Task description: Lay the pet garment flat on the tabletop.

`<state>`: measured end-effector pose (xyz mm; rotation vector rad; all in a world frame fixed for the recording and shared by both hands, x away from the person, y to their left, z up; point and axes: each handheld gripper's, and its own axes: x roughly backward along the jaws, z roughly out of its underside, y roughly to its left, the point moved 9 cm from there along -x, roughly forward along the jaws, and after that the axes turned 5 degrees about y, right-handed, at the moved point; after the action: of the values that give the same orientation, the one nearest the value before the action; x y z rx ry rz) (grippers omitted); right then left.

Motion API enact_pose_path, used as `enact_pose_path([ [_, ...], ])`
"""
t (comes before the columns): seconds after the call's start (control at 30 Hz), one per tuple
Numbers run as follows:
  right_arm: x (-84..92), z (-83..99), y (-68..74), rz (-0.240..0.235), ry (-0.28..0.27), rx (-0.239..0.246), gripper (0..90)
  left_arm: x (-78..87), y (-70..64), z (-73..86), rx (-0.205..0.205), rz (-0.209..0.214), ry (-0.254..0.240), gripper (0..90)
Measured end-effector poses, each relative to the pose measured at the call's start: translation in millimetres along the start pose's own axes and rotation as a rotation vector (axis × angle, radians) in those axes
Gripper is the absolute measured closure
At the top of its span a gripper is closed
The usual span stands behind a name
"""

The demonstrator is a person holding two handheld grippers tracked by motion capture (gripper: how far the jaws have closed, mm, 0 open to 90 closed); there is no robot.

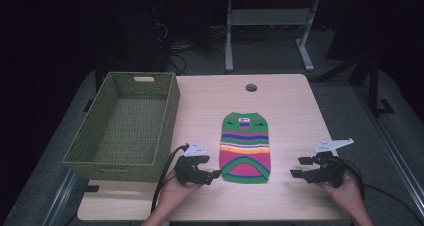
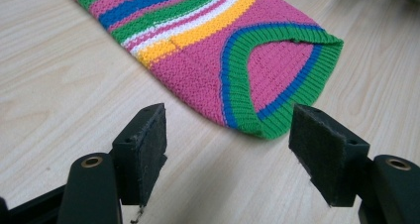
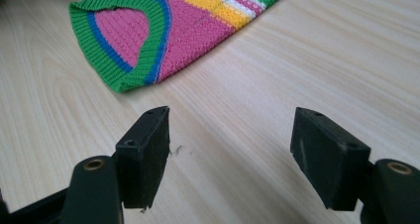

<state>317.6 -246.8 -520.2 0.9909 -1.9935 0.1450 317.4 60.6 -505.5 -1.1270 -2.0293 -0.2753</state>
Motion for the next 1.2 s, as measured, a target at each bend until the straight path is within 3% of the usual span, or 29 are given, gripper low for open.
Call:
enact_pose_path([
  [0.13, 2.6, 6.7, -1.8, 0.004, -0.006, -0.015, 30.6, 0.6, -0.9, 2.9, 0.013, 0.001, -0.004, 30.1],
  [0.33, 6.4, 15.2, -3.5, 0.017, -0.016, -0.010, 30.5, 1.5, -1.1, 6.4, -0.007, -0.004, 0.007, 30.0],
  [0.43, 8.1, 19.1, -4.9, 0.022, -0.017, -0.016, 30.1, 2.9, -2.8, 6.9, 0.008, -0.002, -0.001, 29.9],
  [0.53, 10.7, 23.0, -6.1, 0.025, -0.019, -0.018, 29.6, 6.2, -2.9, 8.9, -0.003, -0.005, 0.007, 29.9],
  [1.2, 18.9, 36.1, -5.0, 0.041, -0.043, -0.035, 27.5, 13.7, -2.3, 23.2, 0.006, -0.015, 0.006, 28.7],
])
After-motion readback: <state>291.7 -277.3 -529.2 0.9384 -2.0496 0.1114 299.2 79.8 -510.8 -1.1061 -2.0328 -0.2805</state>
